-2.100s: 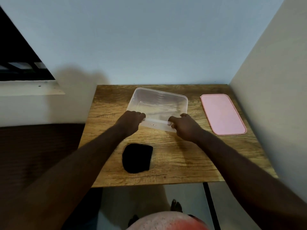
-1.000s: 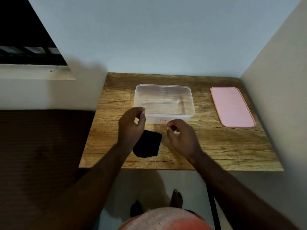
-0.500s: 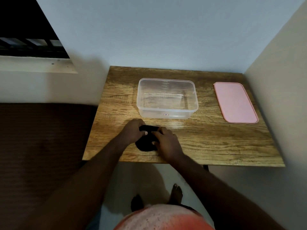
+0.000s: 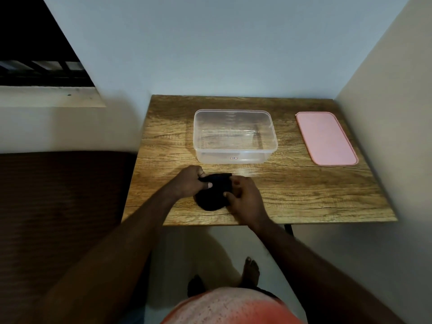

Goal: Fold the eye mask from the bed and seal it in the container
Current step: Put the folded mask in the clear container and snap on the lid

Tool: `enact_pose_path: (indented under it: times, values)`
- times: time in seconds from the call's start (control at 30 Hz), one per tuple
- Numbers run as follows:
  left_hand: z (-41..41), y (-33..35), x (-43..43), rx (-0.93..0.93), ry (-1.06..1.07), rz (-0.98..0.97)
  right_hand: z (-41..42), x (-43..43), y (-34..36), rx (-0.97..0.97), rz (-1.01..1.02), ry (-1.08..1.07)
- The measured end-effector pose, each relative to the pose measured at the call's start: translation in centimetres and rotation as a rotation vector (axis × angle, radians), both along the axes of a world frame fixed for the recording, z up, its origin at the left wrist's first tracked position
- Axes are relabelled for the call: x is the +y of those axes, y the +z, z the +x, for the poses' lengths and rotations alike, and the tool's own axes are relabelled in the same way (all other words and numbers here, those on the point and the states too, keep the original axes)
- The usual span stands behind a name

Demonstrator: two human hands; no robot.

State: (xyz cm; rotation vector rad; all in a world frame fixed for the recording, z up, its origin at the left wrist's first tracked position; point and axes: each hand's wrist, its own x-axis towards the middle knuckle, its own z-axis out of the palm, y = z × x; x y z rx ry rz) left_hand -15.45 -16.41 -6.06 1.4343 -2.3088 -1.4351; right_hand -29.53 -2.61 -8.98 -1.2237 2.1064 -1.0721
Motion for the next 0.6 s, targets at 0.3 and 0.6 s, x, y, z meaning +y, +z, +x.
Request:
enact_pose_path:
  times: [0.3, 0.6]
  values:
    - [-0.7, 3.5, 2.9, 0.658, 0.351, 0.375, 0.2, -1.3, 4.3, -1.036, -0.215, -0.144]
    - [0.3, 5.2, 0.4, 0.72, 0.245, 0.366, -1.1, -3.8, 8.2, -0.88, -0.145, -0.09]
